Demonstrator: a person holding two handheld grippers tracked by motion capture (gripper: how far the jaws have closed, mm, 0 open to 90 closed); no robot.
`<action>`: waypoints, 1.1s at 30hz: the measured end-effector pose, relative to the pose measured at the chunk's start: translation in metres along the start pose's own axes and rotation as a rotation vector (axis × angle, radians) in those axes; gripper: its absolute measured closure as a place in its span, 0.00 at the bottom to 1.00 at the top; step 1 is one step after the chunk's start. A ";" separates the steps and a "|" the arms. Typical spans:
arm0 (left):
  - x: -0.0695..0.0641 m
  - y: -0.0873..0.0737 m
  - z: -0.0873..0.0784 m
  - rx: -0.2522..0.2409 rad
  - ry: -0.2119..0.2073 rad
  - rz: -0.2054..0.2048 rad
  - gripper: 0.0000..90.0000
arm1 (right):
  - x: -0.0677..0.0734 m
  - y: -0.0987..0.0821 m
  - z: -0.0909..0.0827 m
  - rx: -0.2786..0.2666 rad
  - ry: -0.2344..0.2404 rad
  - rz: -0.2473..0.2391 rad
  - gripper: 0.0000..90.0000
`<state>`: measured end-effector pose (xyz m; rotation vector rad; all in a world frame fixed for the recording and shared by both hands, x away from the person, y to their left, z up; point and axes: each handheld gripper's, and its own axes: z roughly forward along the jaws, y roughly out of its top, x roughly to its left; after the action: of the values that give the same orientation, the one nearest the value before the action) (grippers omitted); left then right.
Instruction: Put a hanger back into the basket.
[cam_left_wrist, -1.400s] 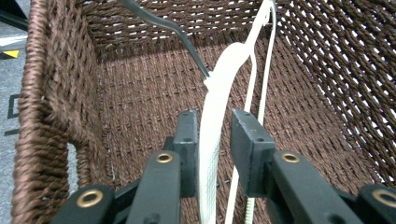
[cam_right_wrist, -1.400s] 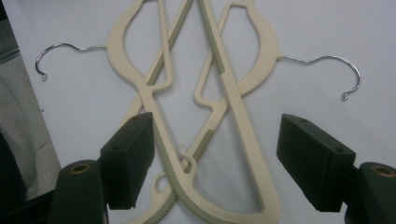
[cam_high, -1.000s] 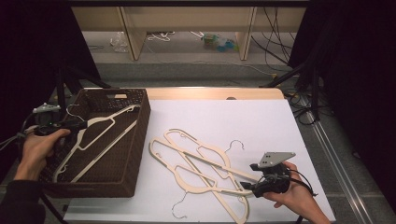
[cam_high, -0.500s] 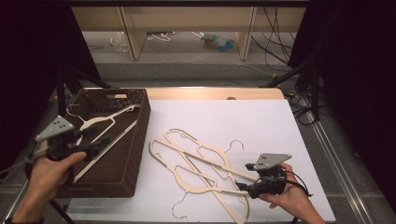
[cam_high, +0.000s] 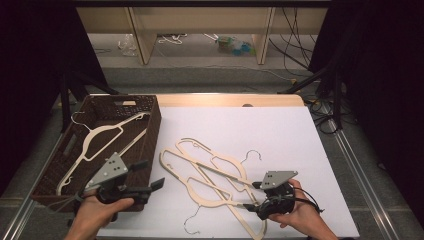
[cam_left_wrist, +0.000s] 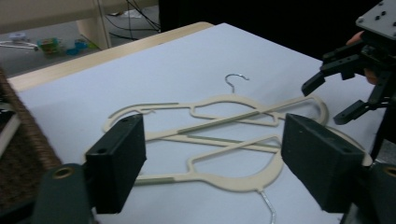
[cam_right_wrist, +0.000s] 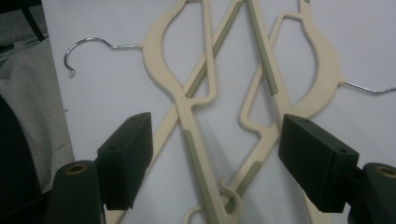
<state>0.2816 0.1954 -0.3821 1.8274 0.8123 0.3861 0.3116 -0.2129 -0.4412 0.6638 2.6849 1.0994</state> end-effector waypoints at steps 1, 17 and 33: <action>-0.004 -0.002 0.002 0.003 -0.015 0.009 0.23 | 0.000 0.000 0.000 -0.009 0.000 0.001 0.31; -0.032 -0.043 0.023 -0.040 -0.040 0.040 0.21 | 0.003 -0.001 0.005 0.011 0.014 -0.006 0.31; -0.033 -0.045 0.028 -0.008 -0.033 0.071 0.21 | -0.002 0.001 0.025 0.105 0.002 -0.059 0.41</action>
<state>0.2590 0.1639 -0.4309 1.8543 0.7232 0.4032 0.3215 -0.1973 -0.4580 0.5955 2.7613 0.9505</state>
